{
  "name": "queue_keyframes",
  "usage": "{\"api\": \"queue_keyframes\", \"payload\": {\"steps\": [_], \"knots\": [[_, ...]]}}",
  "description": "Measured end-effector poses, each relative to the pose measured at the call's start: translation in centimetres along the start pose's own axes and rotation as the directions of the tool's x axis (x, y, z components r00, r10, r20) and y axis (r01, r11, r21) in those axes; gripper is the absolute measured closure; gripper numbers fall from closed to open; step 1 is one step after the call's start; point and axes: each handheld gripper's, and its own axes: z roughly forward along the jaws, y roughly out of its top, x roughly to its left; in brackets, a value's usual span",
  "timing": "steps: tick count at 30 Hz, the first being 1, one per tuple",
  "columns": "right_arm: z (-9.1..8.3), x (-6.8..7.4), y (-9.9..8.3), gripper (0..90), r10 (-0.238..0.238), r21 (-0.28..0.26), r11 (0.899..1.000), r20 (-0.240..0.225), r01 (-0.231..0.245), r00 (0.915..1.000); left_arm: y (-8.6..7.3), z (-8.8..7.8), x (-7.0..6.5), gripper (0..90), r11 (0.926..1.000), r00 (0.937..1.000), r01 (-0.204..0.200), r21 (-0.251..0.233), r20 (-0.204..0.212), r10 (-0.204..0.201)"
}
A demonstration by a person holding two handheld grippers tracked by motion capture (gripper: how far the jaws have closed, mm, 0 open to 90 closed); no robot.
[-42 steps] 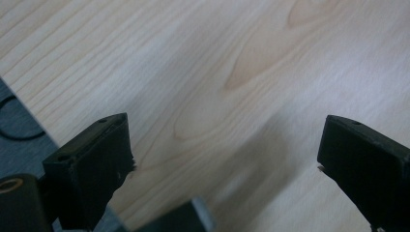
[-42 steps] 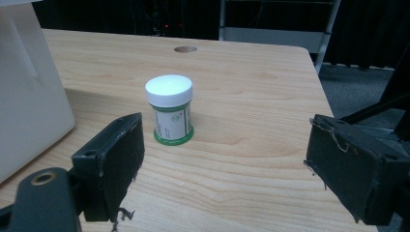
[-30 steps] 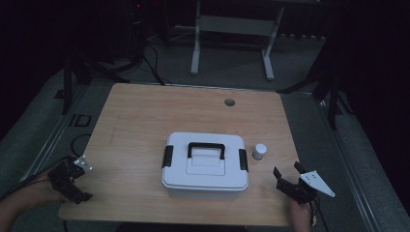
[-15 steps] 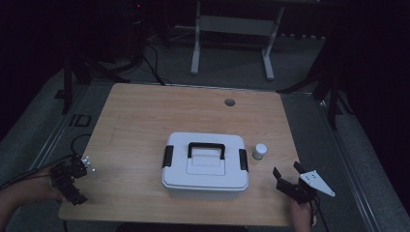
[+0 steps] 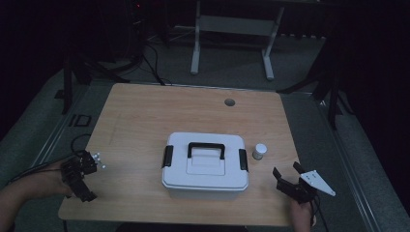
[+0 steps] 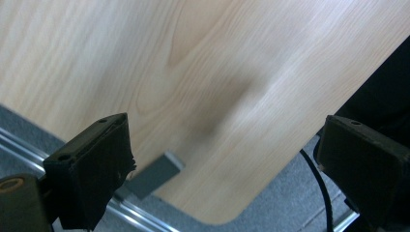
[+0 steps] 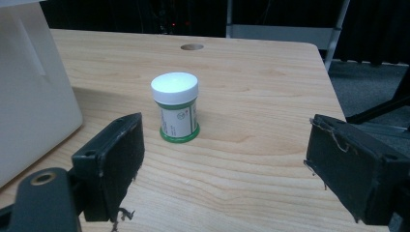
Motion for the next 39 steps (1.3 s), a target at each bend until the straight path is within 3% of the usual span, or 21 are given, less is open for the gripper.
{"api": "queue_keyframes", "payload": {"steps": [4, 10, 16, 22, 31, 36, 39], "knots": [[0.0, 0.0, 0.0, 13.2, -0.002, 0.001, 1.000, 0.001, 0.002, 1.0000, 1.0, -0.5, -0.3, 5.1, 0.9997, 0.9996, -0.025, -0.007, 0.014, 0.025], [0.0, 0.0, 0.0, 13.2, 0.001, 0.003, 1.000, -0.001, -0.001, 1.0000, 2.5, -1.8, -0.7, 5.6, 0.9980, 0.9982, -0.059, -0.020, 0.003, 0.059], [0.0, -0.2, 0.0, 13.3, 0.023, -0.007, 1.000, -0.007, -0.023, 0.9997, 4.5, -2.7, -1.8, 5.7, 0.9924, 0.9932, -0.116, -0.039, 0.002, 0.117], [0.0, -0.1, 0.0, 13.3, 0.008, 0.002, 1.000, 0.002, -0.008, 1.0000, 5.9, -3.3, -2.3, 5.7, 0.9887, 0.9892, -0.146, -0.033, -0.011, 0.146], [0.0, 0.2, -0.1, 13.3, -0.015, -0.002, 1.000, 0.047, 0.015, 0.9988, 8.7, -5.4, -3.5, 5.7, 0.9770, 0.9774, -0.210, -0.036, -0.032, 0.209], [0.0, 0.3, 0.0, 12.7, -0.006, 0.018, 1.000, 0.042, 0.005, 0.9991, 10.1, -6.5, -4.0, 5.7, 0.9679, 0.9684, -0.247, -0.047, -0.047, 0.245], [0.0, 0.3, 0.1, 11.5, -0.013, 0.039, 0.999, 0.009, 0.012, 0.9999, 10.8, -7.2, -4.3, 5.7, 0.9636, 0.9649, -0.261, -0.059, -0.048, 0.258]]}}
